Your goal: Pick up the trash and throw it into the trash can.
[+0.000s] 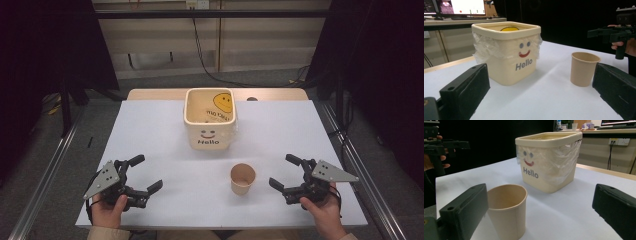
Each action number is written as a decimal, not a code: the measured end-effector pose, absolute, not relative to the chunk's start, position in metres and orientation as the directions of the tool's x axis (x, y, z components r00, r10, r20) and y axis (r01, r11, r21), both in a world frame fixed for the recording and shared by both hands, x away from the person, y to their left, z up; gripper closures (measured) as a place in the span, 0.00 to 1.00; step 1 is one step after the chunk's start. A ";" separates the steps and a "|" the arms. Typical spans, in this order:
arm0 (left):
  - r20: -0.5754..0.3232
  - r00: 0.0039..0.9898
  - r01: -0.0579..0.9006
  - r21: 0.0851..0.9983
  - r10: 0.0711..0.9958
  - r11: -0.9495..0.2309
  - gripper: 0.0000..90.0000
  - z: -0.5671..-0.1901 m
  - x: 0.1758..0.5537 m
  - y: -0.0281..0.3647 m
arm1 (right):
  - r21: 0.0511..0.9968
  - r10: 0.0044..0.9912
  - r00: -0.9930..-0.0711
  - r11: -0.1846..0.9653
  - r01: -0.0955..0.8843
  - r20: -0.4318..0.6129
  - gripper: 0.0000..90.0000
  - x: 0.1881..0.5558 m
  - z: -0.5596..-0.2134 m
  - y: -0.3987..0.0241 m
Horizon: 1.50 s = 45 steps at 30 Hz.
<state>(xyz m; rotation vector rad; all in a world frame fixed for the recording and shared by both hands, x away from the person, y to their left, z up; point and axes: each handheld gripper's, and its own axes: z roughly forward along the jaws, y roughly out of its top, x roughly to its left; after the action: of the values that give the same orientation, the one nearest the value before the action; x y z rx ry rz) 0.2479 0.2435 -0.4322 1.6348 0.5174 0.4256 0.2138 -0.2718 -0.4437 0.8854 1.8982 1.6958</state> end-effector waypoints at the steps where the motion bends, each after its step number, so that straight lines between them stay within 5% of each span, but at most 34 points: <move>1: -0.021 0.828 0.087 0.992 0.560 -0.092 0.01 -0.432 0.248 0.243 | 0.985 0.712 -0.697 0.044 0.169 0.088 0.00 0.214 -0.444 -0.272; 20: -0.026 0.827 0.102 0.989 0.562 -0.103 0.01 -0.433 0.248 0.243 | 0.972 0.716 -0.692 0.081 0.219 0.096 0.01 0.224 -0.420 -0.280; 45: -0.022 0.814 0.098 0.990 0.580 -0.099 0.01 -0.432 0.247 0.247 | 0.987 0.690 -0.720 0.060 0.152 0.069 0.00 0.247 -0.335 -0.281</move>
<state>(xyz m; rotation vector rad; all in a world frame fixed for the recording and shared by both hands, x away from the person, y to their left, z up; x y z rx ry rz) 0.2471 0.2465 -0.4323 1.6411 0.5426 0.4407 0.2468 -0.2811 -0.3349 0.8395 1.9213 1.7019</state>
